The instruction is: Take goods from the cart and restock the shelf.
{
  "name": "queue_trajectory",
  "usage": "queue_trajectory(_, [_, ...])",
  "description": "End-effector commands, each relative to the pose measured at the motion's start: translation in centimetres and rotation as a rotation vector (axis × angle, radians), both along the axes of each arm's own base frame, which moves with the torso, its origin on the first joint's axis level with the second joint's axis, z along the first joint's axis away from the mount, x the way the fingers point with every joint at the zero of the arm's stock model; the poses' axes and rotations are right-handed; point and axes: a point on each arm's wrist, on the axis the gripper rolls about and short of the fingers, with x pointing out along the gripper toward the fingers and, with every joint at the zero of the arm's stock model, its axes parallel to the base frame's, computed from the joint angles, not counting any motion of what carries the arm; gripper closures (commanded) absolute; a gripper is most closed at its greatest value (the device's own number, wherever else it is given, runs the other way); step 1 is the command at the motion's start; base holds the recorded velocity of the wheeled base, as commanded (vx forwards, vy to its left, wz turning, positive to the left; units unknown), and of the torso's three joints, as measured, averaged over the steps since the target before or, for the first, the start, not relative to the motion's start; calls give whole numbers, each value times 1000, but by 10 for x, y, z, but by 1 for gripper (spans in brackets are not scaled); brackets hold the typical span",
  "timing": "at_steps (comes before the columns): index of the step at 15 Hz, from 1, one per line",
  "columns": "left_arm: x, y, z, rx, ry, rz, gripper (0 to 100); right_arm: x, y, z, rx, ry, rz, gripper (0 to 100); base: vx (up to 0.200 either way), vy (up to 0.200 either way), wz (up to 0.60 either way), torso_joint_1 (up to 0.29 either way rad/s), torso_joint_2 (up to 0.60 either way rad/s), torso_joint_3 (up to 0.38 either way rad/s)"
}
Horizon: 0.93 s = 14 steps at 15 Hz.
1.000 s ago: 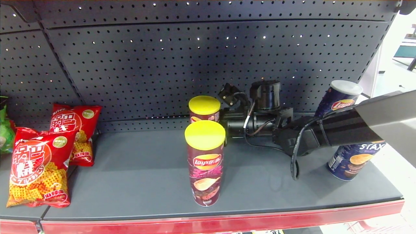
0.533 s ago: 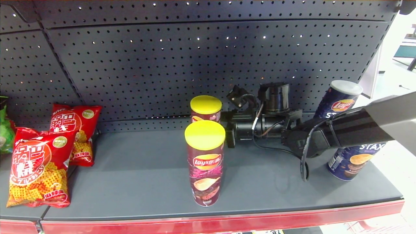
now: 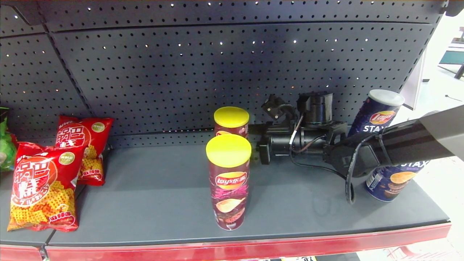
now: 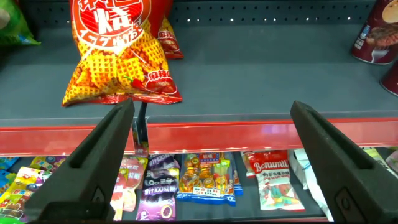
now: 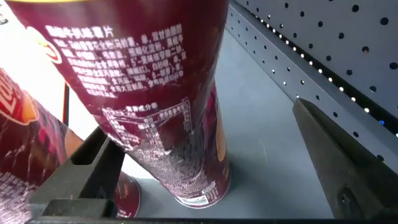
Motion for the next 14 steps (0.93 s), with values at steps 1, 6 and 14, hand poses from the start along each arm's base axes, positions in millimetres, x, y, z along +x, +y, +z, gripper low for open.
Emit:
queue_trajectory(1, [0, 0, 0, -1, 1, 0, 0, -2, -2, 2, 1, -5, -1, 0, 0, 0, 0, 0, 0, 0])
queue_trajectory(6, [0, 0, 0, -1, 1, 0, 0, -1, -7, 1, -2, -4, -13, 0, 0, 0, 0, 0, 0, 0])
queue_trajectory(14, [0, 0, 0, -1, 1, 0, 0, -4, -15, 2, -5, -12, -23, 0, 0, 0, 0, 0, 0, 0])
